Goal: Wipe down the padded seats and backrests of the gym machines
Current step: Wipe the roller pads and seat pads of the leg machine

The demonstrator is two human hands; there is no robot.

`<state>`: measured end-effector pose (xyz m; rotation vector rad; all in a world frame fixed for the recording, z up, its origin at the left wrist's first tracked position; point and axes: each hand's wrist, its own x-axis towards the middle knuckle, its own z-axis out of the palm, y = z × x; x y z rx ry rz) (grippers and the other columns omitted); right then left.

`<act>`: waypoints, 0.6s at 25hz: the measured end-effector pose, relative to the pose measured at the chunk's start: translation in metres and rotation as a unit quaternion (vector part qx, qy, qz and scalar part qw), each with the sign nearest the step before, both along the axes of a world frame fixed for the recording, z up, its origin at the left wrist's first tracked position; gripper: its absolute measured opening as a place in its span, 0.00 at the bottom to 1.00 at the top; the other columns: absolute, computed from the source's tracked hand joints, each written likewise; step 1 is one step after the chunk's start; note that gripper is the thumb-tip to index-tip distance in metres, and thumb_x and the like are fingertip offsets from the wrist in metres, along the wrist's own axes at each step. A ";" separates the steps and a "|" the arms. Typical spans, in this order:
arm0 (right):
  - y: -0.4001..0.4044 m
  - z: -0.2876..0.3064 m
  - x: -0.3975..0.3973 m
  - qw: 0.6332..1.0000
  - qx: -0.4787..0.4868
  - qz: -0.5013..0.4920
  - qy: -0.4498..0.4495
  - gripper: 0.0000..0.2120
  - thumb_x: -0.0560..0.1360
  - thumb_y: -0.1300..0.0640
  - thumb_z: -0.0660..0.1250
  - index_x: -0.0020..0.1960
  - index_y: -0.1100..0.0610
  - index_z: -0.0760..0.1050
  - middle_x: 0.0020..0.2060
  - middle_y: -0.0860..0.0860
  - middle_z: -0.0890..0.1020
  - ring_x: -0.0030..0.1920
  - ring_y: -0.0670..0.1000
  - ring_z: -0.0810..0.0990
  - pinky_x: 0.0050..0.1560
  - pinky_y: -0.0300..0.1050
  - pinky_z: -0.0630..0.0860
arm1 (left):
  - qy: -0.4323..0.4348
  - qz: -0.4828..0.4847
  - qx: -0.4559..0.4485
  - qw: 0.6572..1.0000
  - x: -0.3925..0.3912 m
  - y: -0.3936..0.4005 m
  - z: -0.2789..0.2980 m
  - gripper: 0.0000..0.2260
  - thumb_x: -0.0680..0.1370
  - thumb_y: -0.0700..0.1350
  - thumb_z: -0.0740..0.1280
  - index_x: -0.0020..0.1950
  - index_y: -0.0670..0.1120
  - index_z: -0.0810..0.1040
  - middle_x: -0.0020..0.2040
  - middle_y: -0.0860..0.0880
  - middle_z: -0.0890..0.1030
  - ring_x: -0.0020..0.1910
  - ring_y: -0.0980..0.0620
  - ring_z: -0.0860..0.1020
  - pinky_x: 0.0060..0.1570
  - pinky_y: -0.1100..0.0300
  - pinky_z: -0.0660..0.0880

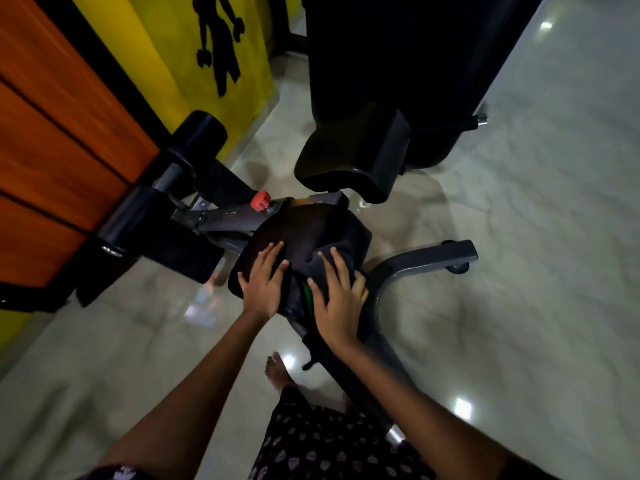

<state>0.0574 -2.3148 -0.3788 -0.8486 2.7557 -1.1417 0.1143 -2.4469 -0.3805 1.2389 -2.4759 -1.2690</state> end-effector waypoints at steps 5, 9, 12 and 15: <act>-0.037 0.008 -0.098 0.998 0.018 -0.053 -0.027 0.24 0.78 0.43 0.57 0.70 0.53 0.70 0.70 0.50 0.70 0.58 0.62 0.71 0.55 0.55 0.68 | -0.039 0.014 0.025 0.999 -0.001 0.004 0.005 0.20 0.82 0.56 0.51 0.75 0.61 0.57 0.78 0.55 0.53 0.77 0.53 0.48 0.69 0.34 0.40; -0.037 0.008 -0.101 0.991 0.012 -0.105 -0.079 0.26 0.79 0.42 0.54 0.71 0.55 0.67 0.71 0.51 0.68 0.64 0.62 0.67 0.62 0.56 0.64 | -0.025 0.025 0.025 0.999 -0.001 0.005 0.005 0.20 0.82 0.55 0.52 0.75 0.60 0.58 0.77 0.55 0.55 0.77 0.53 0.50 0.70 0.35 0.41; -0.017 0.014 -0.033 0.999 0.034 0.013 0.022 0.25 0.77 0.41 0.54 0.68 0.51 0.72 0.69 0.49 0.71 0.62 0.60 0.67 0.57 0.53 0.64 | -0.016 0.065 0.026 0.997 -0.001 0.004 0.001 0.19 0.83 0.52 0.52 0.75 0.56 0.60 0.77 0.53 0.57 0.76 0.52 0.52 0.71 0.38 0.43; -0.008 0.020 -0.044 0.971 0.078 0.184 0.129 0.23 0.75 0.41 0.56 0.63 0.51 0.76 0.65 0.48 0.75 0.55 0.58 0.70 0.51 0.51 0.68 | -0.020 0.099 0.040 0.994 -0.003 0.001 0.000 0.19 0.83 0.50 0.52 0.75 0.52 0.62 0.77 0.49 0.58 0.76 0.50 0.54 0.72 0.41 0.43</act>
